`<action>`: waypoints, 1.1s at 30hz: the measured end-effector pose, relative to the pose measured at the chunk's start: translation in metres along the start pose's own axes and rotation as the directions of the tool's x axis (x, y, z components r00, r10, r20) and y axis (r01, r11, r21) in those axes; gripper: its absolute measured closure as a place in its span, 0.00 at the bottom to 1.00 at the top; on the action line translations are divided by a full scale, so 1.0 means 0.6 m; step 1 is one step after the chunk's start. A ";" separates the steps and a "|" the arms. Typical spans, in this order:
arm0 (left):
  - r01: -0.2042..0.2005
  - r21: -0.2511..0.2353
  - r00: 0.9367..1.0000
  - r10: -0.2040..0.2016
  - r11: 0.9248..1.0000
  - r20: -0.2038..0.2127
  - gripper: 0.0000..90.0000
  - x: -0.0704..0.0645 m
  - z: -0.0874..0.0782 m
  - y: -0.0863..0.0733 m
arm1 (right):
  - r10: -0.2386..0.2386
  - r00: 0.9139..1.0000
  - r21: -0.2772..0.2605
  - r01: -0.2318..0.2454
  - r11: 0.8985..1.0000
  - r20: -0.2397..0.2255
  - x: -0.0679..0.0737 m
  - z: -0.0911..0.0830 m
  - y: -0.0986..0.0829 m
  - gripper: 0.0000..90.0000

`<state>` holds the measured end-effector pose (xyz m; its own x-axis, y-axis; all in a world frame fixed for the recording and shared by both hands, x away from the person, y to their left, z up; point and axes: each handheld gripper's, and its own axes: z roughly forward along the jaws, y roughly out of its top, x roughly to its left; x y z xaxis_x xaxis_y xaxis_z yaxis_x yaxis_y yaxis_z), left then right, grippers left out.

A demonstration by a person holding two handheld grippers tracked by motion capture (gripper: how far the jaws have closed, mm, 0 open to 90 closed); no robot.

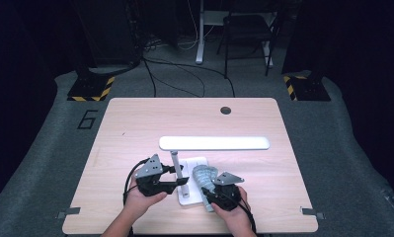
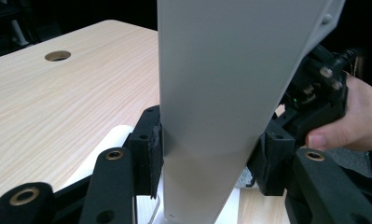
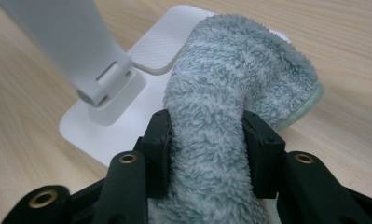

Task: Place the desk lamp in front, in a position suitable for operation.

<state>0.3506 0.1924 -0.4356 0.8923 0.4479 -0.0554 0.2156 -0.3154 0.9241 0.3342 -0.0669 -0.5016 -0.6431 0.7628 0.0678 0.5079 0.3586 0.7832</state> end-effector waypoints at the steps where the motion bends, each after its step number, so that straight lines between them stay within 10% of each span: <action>1: 0.000 -0.006 1.000 0.000 1.000 -0.006 0.58 -0.001 0.001 -0.001 | -0.006 1.000 0.008 0.006 1.000 0.005 0.006 0.000 0.000 0.66; 19: -0.006 -0.008 1.000 0.006 1.000 -0.001 0.58 -0.002 0.001 -0.002 | -0.023 0.998 0.032 0.022 0.999 0.051 -0.034 0.075 0.057 0.68; 33: -0.008 -0.018 1.000 0.008 1.000 0.007 0.58 -0.001 0.001 -0.004 | 0.054 0.992 0.060 -0.061 0.996 0.113 -0.086 0.136 0.114 0.67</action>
<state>0.3498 0.1928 -0.4382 0.8967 0.4398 -0.0502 0.2013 -0.3042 0.9311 0.4490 -0.0377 -0.5020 -0.5457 0.8371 0.0395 0.5799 0.3432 0.7389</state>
